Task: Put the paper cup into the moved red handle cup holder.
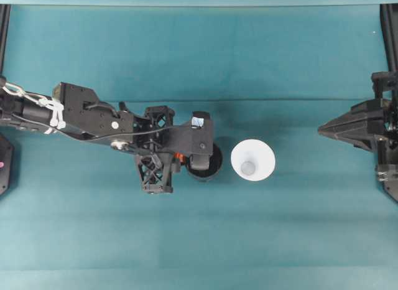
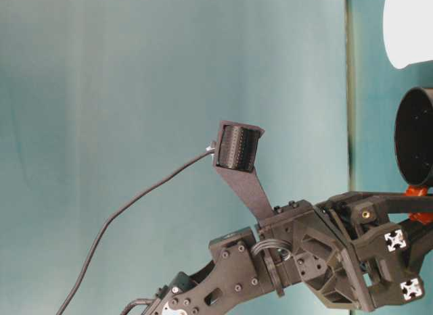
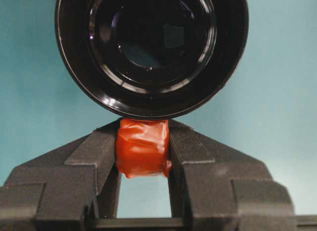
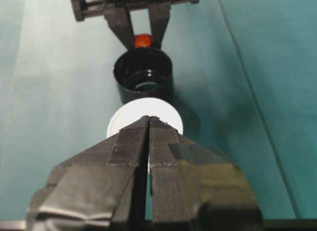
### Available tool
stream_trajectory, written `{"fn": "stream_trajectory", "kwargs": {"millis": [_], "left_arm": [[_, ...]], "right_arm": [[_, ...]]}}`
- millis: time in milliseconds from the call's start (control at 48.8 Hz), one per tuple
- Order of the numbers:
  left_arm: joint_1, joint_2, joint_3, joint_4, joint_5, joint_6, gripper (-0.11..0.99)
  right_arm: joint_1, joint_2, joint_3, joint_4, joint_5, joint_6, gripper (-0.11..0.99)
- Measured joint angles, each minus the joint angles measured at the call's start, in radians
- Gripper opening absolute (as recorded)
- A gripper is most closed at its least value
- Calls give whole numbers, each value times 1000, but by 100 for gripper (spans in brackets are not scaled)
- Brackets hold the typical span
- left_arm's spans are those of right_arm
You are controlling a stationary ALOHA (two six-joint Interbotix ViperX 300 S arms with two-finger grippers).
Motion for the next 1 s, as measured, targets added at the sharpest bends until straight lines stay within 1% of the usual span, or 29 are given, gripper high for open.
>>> {"fn": "stream_trajectory", "kwargs": {"millis": [21, 41, 82, 103, 123, 144, 164, 267, 287, 308, 369, 431, 615, 636, 677, 718, 738, 759, 861, 902, 984, 1005], "left_arm": [[-2, 2, 2, 2, 0, -2, 28], [-2, 0, 3, 0, 0, -2, 28], [-2, 0, 5, 0, 0, -3, 29], [0, 0, 5, 2, 0, -3, 31], [-2, 0, 5, 0, 0, -3, 36], [-2, 0, 6, 2, 0, -3, 42], [0, 0, 6, 0, -2, -3, 48], [0, 0, 12, 2, -9, -3, 80], [-2, 0, 14, 0, -12, -3, 85], [-2, 0, 14, 2, -17, -3, 89], [0, 0, 17, 0, -23, -3, 98], [-2, 0, 20, 2, -26, -2, 97], [0, -2, 26, 0, -25, -2, 97], [-2, -2, 26, 2, -25, 0, 97], [-2, -5, 26, 0, -20, 2, 97], [0, -9, 28, 0, -9, 0, 97], [-2, -14, 29, 2, -6, 2, 97], [-2, -21, 31, 0, -2, 2, 97], [0, -75, 44, 2, 23, 3, 97], [2, -109, 55, 0, 29, 3, 97], [3, -189, 83, 0, 37, 3, 97], [3, -209, 92, 2, 38, 3, 96]], "right_arm": [[0, 0, 0, -2, 0, 0, -10], [0, 0, 2, 0, 0, 0, -10], [0, 0, 0, -2, 2, 0, -10], [0, 0, 2, -2, 2, 0, -10], [0, 0, 0, -2, 0, 0, -10], [2, 0, 0, -2, 0, 0, -10], [0, 0, 0, 0, 0, 0, -10], [0, 0, 0, -2, 0, 0, -10], [0, 0, 0, 0, 0, 0, -10], [2, 0, 0, -2, 0, 0, -10], [0, 0, 0, -2, 0, 0, -10], [0, 0, 0, 0, 0, 0, -10], [2, 0, 2, -2, 2, 0, -10], [2, 0, 2, 0, 0, 0, -10], [0, 0, 0, -2, 0, 0, -10], [0, 0, 0, 0, 0, 0, -10], [2, 0, 2, -2, 0, 0, -10], [0, 0, 0, -2, 0, 0, -10], [0, 0, 2, 0, 2, 0, -10], [0, 0, 0, -2, 0, 0, -10], [0, 0, 0, 0, 2, 0, -10], [0, 0, 2, -2, 0, 0, -10]]}}
